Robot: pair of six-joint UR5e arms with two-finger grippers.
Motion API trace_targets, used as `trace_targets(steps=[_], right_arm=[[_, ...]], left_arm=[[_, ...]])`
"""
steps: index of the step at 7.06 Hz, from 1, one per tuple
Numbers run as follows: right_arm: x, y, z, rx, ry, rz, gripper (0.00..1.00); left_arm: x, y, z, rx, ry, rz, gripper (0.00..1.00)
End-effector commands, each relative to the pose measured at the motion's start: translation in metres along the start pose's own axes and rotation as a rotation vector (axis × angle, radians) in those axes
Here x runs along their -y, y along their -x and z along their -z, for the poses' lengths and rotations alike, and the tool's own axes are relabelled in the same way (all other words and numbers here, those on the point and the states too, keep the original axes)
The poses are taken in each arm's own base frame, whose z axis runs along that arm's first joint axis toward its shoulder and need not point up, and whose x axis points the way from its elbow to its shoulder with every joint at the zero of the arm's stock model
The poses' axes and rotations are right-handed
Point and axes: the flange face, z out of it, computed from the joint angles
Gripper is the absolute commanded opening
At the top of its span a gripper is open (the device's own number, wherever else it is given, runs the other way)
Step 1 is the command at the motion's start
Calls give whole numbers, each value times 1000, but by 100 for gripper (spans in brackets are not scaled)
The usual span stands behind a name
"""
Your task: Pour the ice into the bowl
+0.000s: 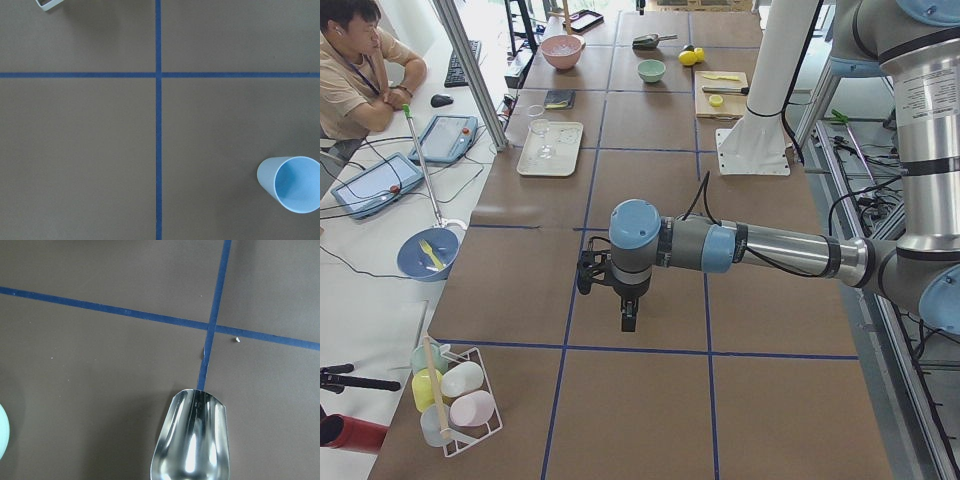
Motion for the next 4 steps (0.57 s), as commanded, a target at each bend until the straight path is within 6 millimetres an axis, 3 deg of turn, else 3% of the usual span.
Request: trace_targets(steps=[1,2,4], right_arm=[[-2,1,-2,20,1,1,100],[-2,0,-1,9,-3,5,100],[-1,0,-1,6,-4,9,100]], left_arm=[[-6,0,-17,54,49,-131,100],[-8,12,-31,43,75,-133,100],[-10,6,-32,-92,77,-110,100]])
